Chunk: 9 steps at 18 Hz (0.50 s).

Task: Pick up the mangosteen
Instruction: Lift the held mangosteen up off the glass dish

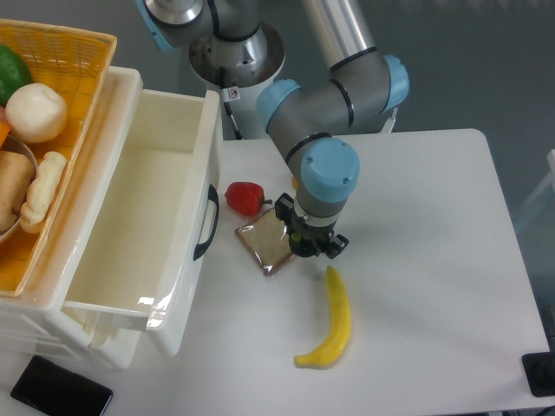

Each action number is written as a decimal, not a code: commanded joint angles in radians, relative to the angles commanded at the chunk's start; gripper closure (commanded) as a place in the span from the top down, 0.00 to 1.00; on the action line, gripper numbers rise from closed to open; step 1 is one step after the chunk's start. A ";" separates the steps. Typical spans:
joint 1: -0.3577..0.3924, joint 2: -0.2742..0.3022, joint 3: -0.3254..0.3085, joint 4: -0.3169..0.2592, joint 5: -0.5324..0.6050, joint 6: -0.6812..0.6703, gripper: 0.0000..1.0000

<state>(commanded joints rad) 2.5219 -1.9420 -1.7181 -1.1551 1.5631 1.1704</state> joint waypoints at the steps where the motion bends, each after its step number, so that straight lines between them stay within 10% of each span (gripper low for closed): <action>1: 0.005 0.000 0.003 0.000 0.000 0.000 0.19; 9: 0.012 0.000 0.008 0.000 0.000 0.000 0.19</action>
<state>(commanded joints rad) 2.5341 -1.9420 -1.7104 -1.1551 1.5631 1.1704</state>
